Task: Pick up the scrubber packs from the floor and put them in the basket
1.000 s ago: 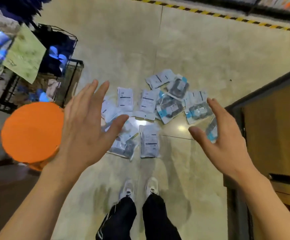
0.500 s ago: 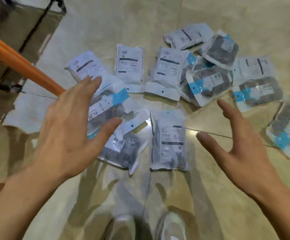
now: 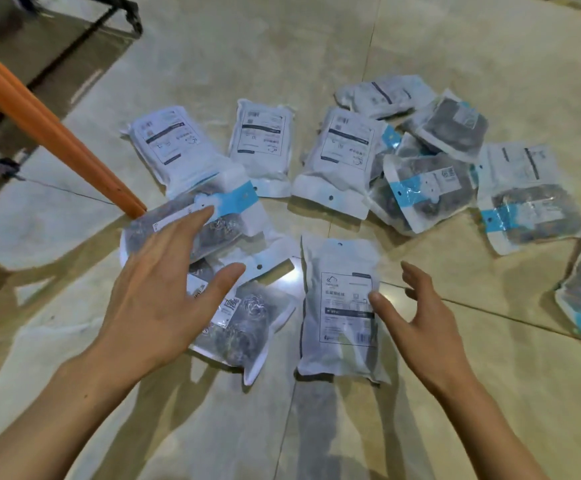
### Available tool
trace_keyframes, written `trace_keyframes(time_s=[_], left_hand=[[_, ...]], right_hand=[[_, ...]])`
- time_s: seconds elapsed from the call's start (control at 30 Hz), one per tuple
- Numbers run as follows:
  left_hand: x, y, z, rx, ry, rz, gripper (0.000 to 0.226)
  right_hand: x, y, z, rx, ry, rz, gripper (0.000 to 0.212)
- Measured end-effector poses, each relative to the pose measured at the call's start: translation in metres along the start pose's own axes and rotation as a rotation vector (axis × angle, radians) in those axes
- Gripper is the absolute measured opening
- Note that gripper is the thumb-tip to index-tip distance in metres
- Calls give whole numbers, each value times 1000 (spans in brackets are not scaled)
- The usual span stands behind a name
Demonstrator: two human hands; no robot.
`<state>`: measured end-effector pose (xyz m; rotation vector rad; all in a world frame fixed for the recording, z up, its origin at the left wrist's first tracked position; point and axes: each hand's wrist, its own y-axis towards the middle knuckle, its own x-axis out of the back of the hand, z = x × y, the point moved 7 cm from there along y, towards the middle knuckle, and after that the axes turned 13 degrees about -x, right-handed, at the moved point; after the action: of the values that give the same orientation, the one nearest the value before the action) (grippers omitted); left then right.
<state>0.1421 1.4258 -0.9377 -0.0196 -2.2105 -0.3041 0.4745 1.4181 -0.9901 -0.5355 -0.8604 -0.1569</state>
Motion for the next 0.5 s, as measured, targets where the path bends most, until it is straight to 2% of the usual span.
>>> trace_keyframes(time_s=[0.13,0.23,0.33,0.5], left_hand=[[-19,-33,31,242,-108,-62,66],[-35,-55,46,374,-246,-61,62],[-36,-59,45,367,-268,-50,60],[-35,-51,43,367,-288,-47,54]], right_hand=[[-31,18,-24,-171,50,57,77],[-55,35,-46,-360,110,121,80],[-68,45,-60,-480,157,137,92],[-85,56,-71,-586,233,173,88]])
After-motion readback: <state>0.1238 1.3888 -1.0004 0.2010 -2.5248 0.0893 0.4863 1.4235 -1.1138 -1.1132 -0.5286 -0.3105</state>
